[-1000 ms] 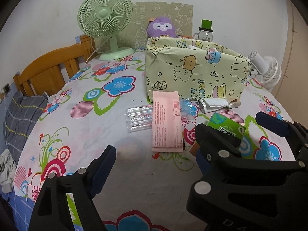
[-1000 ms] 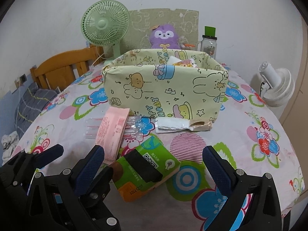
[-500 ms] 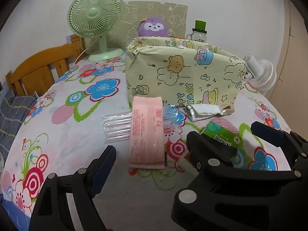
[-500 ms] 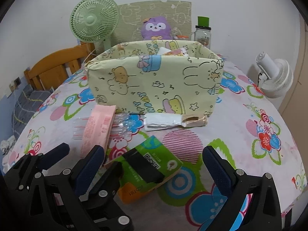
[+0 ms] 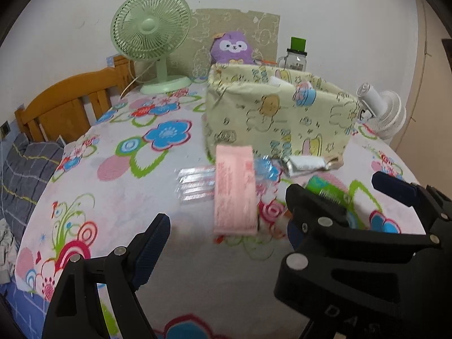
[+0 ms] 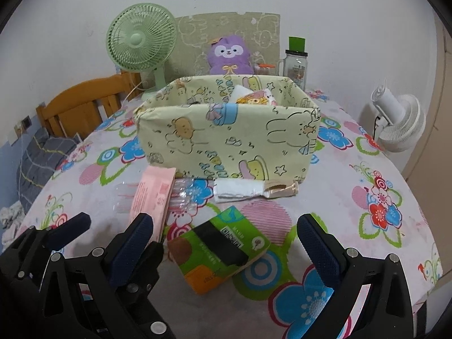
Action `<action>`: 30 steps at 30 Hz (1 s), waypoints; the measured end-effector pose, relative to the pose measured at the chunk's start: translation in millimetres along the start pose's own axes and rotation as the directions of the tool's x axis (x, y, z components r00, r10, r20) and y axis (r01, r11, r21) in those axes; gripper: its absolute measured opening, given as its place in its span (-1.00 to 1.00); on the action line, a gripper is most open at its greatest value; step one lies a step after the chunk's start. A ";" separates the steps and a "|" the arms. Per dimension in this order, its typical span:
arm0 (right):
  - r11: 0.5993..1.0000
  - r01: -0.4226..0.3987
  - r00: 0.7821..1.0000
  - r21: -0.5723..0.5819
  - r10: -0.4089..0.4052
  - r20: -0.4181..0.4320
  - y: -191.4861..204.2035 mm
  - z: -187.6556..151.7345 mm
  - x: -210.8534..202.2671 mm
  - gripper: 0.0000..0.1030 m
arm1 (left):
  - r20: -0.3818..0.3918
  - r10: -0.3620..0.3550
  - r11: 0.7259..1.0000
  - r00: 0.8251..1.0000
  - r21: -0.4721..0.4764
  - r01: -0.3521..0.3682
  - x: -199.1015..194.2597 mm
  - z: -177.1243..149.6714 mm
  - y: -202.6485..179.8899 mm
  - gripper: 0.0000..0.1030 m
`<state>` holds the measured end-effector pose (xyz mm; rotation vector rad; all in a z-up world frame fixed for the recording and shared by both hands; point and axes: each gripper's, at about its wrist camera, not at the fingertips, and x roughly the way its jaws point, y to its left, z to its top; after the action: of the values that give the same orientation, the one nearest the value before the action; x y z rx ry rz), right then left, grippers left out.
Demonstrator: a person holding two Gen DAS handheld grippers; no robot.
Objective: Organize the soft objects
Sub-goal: 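Grasp the pink packet with the left gripper while the right grasps the green tissue pack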
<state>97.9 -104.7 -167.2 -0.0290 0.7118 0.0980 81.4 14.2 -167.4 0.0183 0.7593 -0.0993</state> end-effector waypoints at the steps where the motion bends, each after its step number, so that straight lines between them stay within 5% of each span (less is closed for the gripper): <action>1: 1.000 0.001 1.000 -0.006 -0.001 -0.006 3.0 -2.7 1.1 1.00 | -0.005 0.006 1.000 1.000 -0.001 -0.006 0.3 -2.5 1.5 0.68; 12: 1.000 0.005 0.996 0.009 -0.004 -0.084 0.2 -11.2 28.7 1.00 | -0.070 -0.002 1.000 0.998 0.008 0.002 26.8 -6.1 -3.0 0.68; 15: 0.999 -0.006 0.995 0.032 0.009 -0.096 -6.9 -10.8 34.9 0.69 | -0.070 0.000 1.000 0.998 0.008 0.000 30.6 -2.9 -5.5 0.68; 23: 0.998 -0.006 0.998 0.057 0.010 -0.062 -20.4 1.8 33.5 0.52 | -0.059 0.013 1.000 0.998 -0.004 -0.014 41.6 14.8 -11.4 0.67; 30: 0.997 -0.011 0.999 0.071 0.013 -0.038 -25.3 11.8 35.1 0.53 | -0.066 0.035 0.999 0.997 -0.036 -0.038 55.3 25.1 -10.7 0.24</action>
<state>134.5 -126.3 -181.3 0.0414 0.7539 0.0837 137.5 -2.4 -187.0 0.0005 0.8260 -0.0501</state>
